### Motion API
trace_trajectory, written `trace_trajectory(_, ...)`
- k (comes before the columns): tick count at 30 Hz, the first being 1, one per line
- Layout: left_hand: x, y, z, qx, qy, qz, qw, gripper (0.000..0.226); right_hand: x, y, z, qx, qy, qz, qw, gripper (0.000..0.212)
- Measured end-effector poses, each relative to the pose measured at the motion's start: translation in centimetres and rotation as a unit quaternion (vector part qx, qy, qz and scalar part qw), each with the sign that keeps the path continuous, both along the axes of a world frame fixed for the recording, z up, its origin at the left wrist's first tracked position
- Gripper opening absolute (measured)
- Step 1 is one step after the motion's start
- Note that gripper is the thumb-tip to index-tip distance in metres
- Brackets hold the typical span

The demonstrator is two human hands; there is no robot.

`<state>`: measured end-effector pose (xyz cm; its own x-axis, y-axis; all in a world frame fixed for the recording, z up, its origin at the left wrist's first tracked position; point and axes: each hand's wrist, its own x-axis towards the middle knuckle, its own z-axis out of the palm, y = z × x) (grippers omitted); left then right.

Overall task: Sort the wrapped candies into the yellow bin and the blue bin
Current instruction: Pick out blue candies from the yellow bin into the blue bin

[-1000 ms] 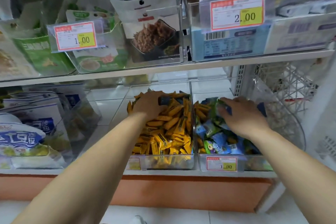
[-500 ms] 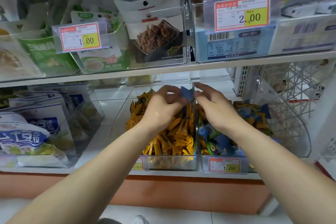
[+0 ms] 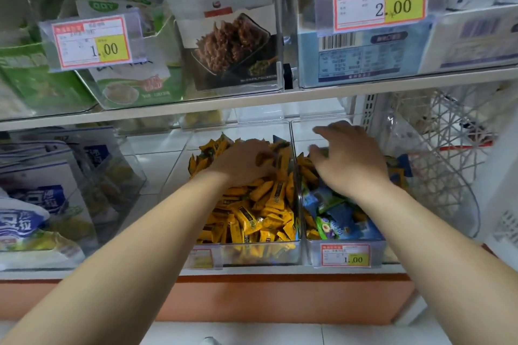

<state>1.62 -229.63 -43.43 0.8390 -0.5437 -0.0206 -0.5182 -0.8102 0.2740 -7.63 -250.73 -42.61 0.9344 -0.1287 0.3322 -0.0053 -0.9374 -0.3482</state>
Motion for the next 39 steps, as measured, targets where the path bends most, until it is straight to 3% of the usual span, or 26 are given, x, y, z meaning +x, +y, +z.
trace_trajectory(2, -0.6, 1.5, -0.2, -0.008, -0.051, 0.007, 0.999, 0.043, 0.4, 1.5, 0.0, 0.019, -0.012, 0.100, 0.995, 0.049)
trace_trajectory(5, -1.8, 4.2, -0.1, -0.039, -0.079, 0.030, 0.996, 0.038, 1.0, 2.8, -1.2, -0.064, 0.065, 0.184, 0.979, 0.052)
trace_trajectory(10, -2.7, 6.8, 1.8, 0.050, -0.067, 0.101, 0.991, 0.029, 1.2, 2.9, -1.6, -0.109, 0.141, 0.209, 0.961, 0.046)
trace_trajectory(13, -1.4, 6.0, 2.9, 0.147, -0.065, 0.150, 0.976, 0.046, 0.5, 3.3, -1.7, -0.108, 0.158, 0.215, 0.958, 0.052)
trace_trajectory(15, -0.5, 4.4, 3.2, 0.126, -0.108, 0.161, 0.973, 0.043, -0.1, 3.4, -1.9, -0.111, 0.152, 0.213, 0.959, 0.052)
trace_trajectory(16, 0.1, 3.3, 3.2, 0.063, -0.128, 0.138, 0.980, 0.037, -0.4, 3.4, -2.1, -0.111, 0.144, 0.211, 0.960, 0.050)
trace_trajectory(18, 0.9, 0.6, 2.9, -0.079, -0.103, 0.041, 0.991, 0.024, -0.7, 3.4, -2.3, -0.105, 0.134, 0.206, 0.964, 0.047)
trace_trajectory(19, 1.4, -0.6, 2.6, -0.107, -0.069, -0.002, 0.992, 0.022, -0.9, 3.5, -2.4, -0.101, 0.134, 0.203, 0.965, 0.045)
trace_trajectory(22, 2.9, -2.8, 0.8, 0.000, 0.034, -0.028, 0.999, 0.037, -1.2, 3.7, -2.5, -0.097, 0.137, 0.192, 0.967, 0.041)
trace_trajectory(25, 3.9, -2.9, -0.9, 0.086, 0.037, 0.003, 0.996, 0.053, -1.3, 3.7, -2.6, -0.099, 0.134, 0.190, 0.968, 0.041)
trace_trajectory(29, 4.1, -2.8, -1.7, 0.103, -0.007, 0.011, 0.995, 0.070, -1.5, 3.7, -2.7, -0.090, 0.131, 0.196, 0.968, 0.040)
trace_trajectory(34, 4.5, -2.3, -1.9, 0.051, 0.064, 0.008, 0.997, 0.065, -1.6, 3.5, -2.7, -0.074, 0.119, 0.204, 0.969, 0.039)
trace_trajectory(39, 4.9, -2.2, -2.3, 0.013, 0.081, -0.001, 0.997, 0.065, -1.7, 3.4, -3.0, -0.068, 0.119, 0.207, 0.969, 0.036)
